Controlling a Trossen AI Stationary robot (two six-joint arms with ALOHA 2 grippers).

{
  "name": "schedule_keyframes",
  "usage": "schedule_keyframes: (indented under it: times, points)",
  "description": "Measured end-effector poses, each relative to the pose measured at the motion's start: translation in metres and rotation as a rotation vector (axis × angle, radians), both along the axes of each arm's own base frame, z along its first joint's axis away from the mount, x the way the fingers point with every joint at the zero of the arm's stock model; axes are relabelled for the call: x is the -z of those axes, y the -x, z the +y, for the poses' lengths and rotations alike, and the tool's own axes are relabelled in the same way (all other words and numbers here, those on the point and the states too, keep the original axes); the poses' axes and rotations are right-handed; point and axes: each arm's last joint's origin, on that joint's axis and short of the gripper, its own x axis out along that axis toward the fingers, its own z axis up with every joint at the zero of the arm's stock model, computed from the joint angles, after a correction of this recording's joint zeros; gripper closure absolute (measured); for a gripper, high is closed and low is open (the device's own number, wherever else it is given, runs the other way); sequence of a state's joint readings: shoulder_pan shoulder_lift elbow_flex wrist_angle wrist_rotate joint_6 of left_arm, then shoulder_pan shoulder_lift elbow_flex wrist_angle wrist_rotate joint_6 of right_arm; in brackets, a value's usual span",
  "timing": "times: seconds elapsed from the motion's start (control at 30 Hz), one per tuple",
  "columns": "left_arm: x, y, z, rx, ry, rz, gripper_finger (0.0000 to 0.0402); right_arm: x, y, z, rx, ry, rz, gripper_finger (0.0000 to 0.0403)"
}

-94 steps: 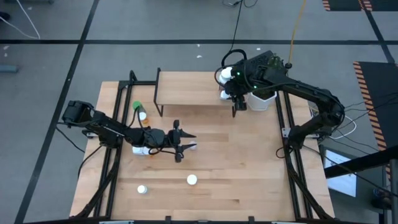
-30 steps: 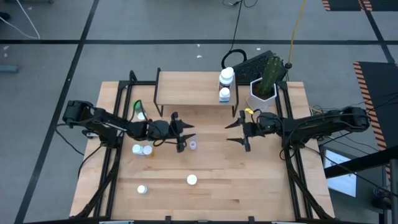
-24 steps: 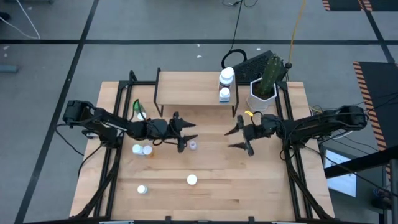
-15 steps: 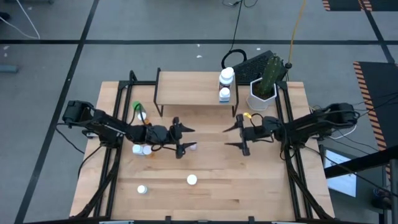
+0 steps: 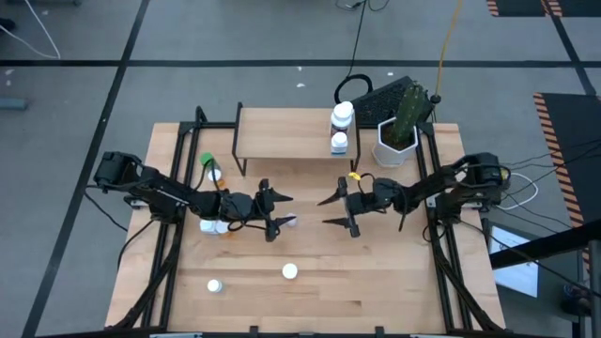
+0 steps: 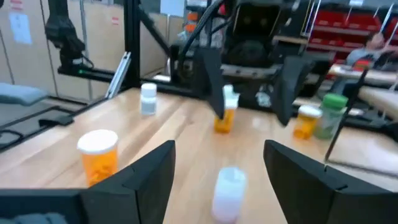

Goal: Pick and place medicine bottles onto shelf by color
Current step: Put the transparent medicine bottle on the shelf

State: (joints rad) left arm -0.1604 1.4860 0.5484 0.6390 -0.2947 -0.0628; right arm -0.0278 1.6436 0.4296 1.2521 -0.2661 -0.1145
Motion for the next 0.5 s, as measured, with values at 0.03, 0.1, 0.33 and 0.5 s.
schedule_keyframes:
  times: [0.03, 0.1, 0.33, 0.5]
  points:
    - [0.001, 0.0, 0.0, 0.0, -0.002, 0.007, 0.0124, 0.002, 0.0, 0.002, -0.005, -0.007, 0.011, 0.0165]
    - [0.002, 0.001, 0.0, 0.003, -0.014, 0.027, 0.0124, 0.005, 0.0, 0.005, -0.015, -0.024, 0.029, 0.0165]
    - [0.013, 0.005, 0.003, 0.021, -0.089, 0.155, 0.0124, 0.014, 0.0, 0.011, -0.03, -0.044, 0.085, 0.0165]
    - [0.015, 0.005, 0.002, 0.086, -0.088, 0.178, 0.0124, 0.014, 0.0, 0.011, -0.007, -0.046, 0.092, 0.0165]
